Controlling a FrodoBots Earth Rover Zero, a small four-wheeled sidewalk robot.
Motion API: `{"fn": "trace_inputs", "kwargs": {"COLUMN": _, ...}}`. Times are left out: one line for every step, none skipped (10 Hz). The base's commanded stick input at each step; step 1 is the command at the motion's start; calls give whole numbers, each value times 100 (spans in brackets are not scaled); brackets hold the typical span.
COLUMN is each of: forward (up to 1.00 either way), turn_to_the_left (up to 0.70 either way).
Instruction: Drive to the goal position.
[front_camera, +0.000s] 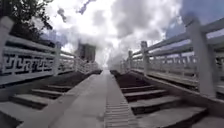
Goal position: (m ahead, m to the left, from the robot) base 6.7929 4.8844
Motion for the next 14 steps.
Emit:
{"fn": "trace_inputs", "kwargs": {"forward": 70, "turn_to_the_left": 13}}
{"fn": "trace_inputs", "kwargs": {"forward": 70, "turn_to_the_left": 0}}
{"fn": "trace_inputs", "kwargs": {"forward": 70, "turn_to_the_left": 0}}
{"fn": "trace_inputs", "kwargs": {"forward": 70, "turn_to_the_left": 0}}
{"fn": "trace_inputs", "kwargs": {"forward": 70, "turn_to_the_left": 0}}
{"fn": "trace_inputs", "kwargs": {"forward": 70, "turn_to_the_left": 0}}
{"fn": "trace_inputs", "kwargs": {"forward": 70, "turn_to_the_left": 0}}
{"fn": "trace_inputs", "kwargs": {"forward": 70, "turn_to_the_left": 0}}
{"fn": "trace_inputs", "kwargs": {"forward": 70, "turn_to_the_left": 0}}
{"fn": "trace_inputs", "kwargs": {"forward": 70, "turn_to_the_left": -1}}
{"fn": "trace_inputs", "kwargs": {"forward": 70, "turn_to_the_left": -9}}
{"fn": "trace_inputs", "kwargs": {"forward": 70, "turn_to_the_left": -14}}
{"fn": "trace_inputs", "kwargs": {"forward": 70, "turn_to_the_left": -14}}
{"fn": "trace_inputs", "kwargs": {"forward": 70, "turn_to_the_left": -3}}
